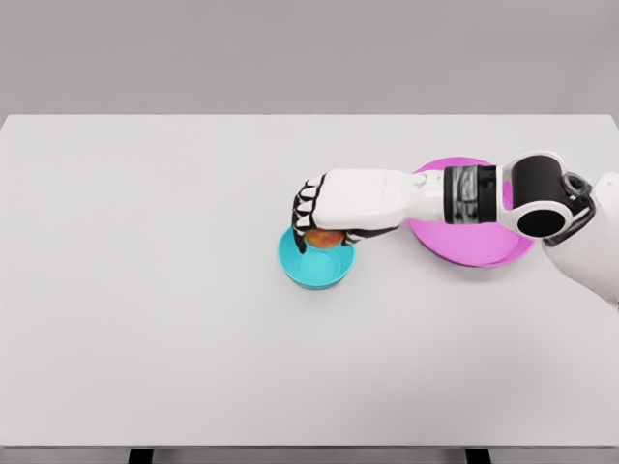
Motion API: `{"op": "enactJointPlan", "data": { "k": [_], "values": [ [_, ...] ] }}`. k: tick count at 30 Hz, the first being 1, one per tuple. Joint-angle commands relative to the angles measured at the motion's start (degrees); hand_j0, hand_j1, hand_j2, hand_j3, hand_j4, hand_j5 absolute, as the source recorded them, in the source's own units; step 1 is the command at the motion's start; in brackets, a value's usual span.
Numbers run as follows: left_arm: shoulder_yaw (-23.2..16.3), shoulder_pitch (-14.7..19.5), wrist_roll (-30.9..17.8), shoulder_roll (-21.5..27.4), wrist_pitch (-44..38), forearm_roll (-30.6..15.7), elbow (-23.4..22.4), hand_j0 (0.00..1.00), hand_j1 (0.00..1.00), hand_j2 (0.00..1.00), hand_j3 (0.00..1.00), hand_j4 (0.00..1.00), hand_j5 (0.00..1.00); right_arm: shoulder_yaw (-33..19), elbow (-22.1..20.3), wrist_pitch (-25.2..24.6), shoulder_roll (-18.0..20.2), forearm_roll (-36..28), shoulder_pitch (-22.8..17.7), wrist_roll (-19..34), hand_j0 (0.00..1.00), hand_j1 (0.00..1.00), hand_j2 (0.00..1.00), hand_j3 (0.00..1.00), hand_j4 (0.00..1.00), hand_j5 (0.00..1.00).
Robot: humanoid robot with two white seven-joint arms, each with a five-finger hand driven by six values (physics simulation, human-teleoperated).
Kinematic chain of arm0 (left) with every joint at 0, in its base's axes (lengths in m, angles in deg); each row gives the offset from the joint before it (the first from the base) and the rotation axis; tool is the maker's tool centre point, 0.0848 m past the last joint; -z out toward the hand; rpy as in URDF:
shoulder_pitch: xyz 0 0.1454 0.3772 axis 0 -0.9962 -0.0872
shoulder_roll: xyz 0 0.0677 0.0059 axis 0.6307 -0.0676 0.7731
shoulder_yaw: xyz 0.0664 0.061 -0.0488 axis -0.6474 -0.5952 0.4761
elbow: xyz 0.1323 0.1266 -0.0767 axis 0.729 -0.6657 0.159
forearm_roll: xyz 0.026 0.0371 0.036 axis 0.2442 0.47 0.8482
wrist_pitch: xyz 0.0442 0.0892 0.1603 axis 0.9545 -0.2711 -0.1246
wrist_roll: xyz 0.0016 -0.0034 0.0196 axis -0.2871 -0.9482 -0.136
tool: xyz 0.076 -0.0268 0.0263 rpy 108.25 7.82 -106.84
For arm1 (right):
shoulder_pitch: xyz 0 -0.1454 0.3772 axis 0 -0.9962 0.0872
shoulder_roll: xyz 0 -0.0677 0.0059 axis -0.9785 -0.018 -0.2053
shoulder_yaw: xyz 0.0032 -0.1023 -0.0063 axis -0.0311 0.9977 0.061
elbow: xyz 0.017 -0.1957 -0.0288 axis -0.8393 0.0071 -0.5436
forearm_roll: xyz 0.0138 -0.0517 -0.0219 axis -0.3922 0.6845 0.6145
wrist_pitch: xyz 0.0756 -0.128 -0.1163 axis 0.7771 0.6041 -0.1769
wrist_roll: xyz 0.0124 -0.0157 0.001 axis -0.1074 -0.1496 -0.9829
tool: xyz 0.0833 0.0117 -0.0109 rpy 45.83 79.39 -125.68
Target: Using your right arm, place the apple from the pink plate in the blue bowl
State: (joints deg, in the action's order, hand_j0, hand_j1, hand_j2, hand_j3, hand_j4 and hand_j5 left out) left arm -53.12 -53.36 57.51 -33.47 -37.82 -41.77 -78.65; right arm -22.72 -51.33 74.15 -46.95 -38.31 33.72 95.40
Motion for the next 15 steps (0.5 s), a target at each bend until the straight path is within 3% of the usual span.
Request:
{"op": "enactJointPlan", "data": {
  "k": [1, 10, 11, 12, 15],
  "values": [
    [0.00, 0.09, -0.01, 0.00, 0.00, -0.02, 0.01, 1.00, 1.00, 1.00, 1.00, 1.00, 1.00, 0.43, 3.17, -0.44, -1.94, 0.17, 0.00, -0.03, 0.51, 0.51, 0.51, 0.51, 0.51, 0.51],
    [0.00, 0.00, -0.01, 0.00, 0.00, -0.02, 0.01, 1.00, 1.00, 1.00, 1.00, 1.00, 1.00, 1.92, 4.32, -0.44, -2.29, 0.70, 0.18, -0.03, 0.51, 0.51, 0.51, 0.51, 0.51, 0.51],
    [0.00, 0.00, -0.01, 0.00, 0.00, -0.02, 0.01, 1.00, 1.00, 1.00, 1.00, 1.00, 1.00, 2.01, 4.40, -0.53, -2.29, 0.70, 0.18, -0.03, 0.66, 0.66, 0.66, 0.66, 0.66, 0.66],
    [0.00, 0.00, -0.01, 0.00, 0.00, -0.02, 0.01, 1.00, 1.00, 1.00, 1.00, 1.00, 1.00, 2.01, 4.84, -0.62, -2.29, 0.70, 0.26, -0.03, 1.00, 1.00, 1.00, 1.00, 1.00, 1.00],
    [0.00, 0.00, -0.01, 0.00, 0.00, -0.02, 0.01, 1.00, 1.00, 1.00, 1.00, 1.00, 1.00, 2.01, 4.84, -0.62, -2.29, 0.70, 0.26, -0.03, 1.00, 1.00, 1.00, 1.00, 1.00, 1.00]
  ]
}}
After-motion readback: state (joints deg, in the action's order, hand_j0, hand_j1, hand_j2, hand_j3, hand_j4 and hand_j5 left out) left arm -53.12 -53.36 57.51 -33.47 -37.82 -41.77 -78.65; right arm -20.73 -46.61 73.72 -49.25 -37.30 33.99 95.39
